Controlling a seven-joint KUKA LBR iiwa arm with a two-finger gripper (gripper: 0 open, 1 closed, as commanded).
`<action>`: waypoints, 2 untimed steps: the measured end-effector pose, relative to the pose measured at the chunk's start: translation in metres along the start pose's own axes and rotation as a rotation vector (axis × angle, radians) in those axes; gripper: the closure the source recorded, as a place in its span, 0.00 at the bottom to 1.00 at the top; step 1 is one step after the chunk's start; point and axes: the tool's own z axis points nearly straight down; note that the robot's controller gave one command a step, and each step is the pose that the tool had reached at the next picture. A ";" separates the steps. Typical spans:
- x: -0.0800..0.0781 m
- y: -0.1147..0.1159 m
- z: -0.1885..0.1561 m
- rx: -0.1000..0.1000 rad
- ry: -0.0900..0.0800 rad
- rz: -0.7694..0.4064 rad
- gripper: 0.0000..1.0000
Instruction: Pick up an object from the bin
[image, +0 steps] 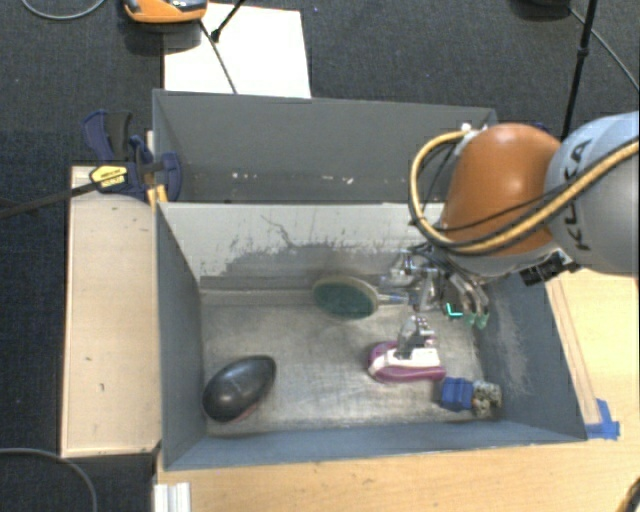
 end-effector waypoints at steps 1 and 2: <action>0.018 -0.052 0.112 0.000 -0.014 -0.047 0.00; 0.036 -0.049 0.082 -0.001 -0.006 0.070 0.00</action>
Offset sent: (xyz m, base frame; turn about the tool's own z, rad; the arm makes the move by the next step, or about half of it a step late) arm -0.0199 -0.0511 -0.1130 -0.0491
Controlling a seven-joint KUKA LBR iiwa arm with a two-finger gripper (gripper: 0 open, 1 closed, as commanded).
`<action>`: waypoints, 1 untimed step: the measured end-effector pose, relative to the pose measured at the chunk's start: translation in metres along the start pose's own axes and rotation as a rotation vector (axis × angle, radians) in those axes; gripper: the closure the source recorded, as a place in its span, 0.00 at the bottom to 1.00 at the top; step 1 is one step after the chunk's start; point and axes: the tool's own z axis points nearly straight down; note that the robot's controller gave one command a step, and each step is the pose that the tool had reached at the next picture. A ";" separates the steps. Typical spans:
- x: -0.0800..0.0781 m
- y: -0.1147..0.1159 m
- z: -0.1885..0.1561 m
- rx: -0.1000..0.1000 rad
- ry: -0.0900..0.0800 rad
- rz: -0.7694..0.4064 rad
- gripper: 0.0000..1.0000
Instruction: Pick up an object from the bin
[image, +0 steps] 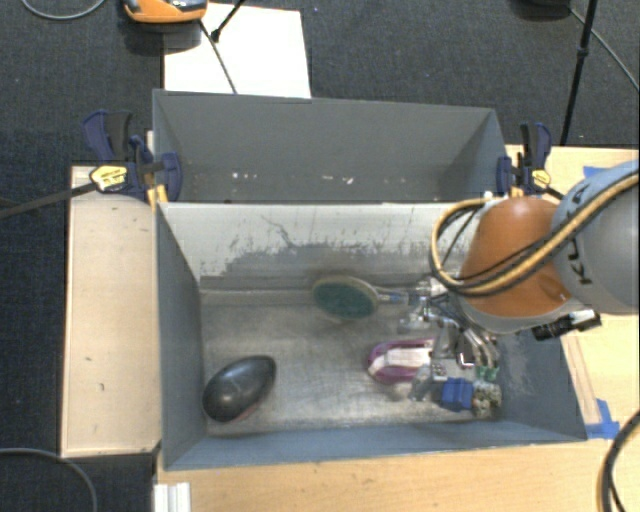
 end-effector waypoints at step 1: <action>-0.008 -0.004 -0.007 0.000 -0.005 0.059 0.00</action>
Offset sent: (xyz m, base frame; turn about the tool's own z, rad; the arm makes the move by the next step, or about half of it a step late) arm 0.0064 -0.0044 0.0064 0.0628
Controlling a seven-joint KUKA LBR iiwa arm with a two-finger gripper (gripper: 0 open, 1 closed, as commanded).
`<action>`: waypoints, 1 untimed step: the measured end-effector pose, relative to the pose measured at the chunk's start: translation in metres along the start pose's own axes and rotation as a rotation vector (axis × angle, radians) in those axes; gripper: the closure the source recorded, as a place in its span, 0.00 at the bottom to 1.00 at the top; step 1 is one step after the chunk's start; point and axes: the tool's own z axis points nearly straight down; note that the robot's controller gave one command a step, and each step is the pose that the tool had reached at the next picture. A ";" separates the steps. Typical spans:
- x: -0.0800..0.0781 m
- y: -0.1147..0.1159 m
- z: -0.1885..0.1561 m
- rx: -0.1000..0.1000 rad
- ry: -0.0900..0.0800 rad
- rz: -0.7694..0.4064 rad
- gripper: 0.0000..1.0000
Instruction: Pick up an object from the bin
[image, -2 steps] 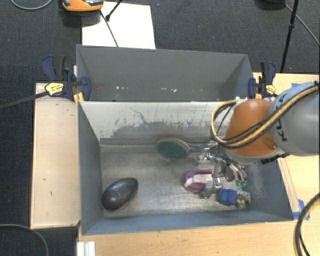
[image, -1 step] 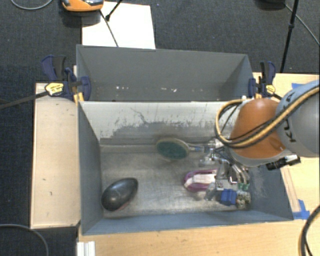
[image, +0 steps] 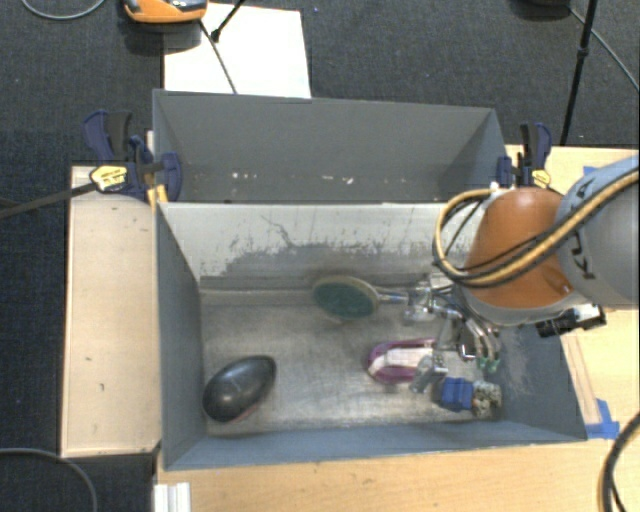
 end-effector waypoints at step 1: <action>0.004 0.007 0.036 0.000 0.000 0.173 0.00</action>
Offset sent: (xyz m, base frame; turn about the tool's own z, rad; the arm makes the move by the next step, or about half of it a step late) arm -0.0045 0.0076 -0.0380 0.1732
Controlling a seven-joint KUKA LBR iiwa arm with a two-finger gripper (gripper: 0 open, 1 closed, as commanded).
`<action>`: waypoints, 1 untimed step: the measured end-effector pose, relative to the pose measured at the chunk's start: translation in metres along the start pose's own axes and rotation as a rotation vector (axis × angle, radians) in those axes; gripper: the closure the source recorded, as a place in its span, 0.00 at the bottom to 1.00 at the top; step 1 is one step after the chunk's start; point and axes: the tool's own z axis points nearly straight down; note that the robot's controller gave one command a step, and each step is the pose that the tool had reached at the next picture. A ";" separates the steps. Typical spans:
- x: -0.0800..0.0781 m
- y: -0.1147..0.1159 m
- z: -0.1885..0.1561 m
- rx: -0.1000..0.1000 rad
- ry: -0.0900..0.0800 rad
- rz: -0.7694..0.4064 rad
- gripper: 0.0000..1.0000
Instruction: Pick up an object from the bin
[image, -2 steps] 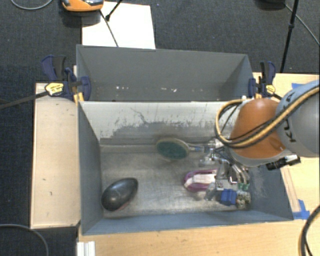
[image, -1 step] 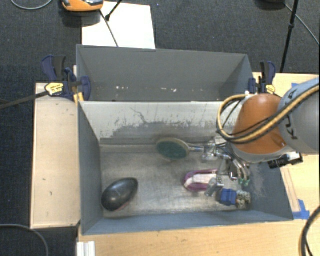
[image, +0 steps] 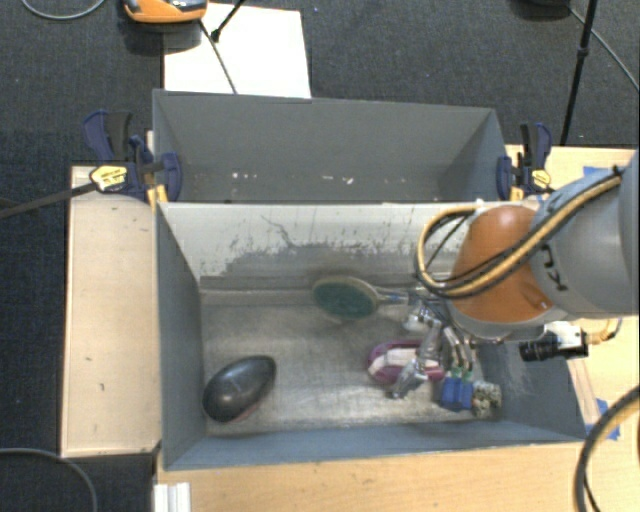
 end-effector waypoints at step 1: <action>-0.001 0.000 -0.001 0.000 0.001 -0.002 0.00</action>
Offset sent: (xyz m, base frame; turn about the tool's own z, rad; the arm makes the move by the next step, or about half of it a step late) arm 0.0000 0.0000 0.0000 0.0000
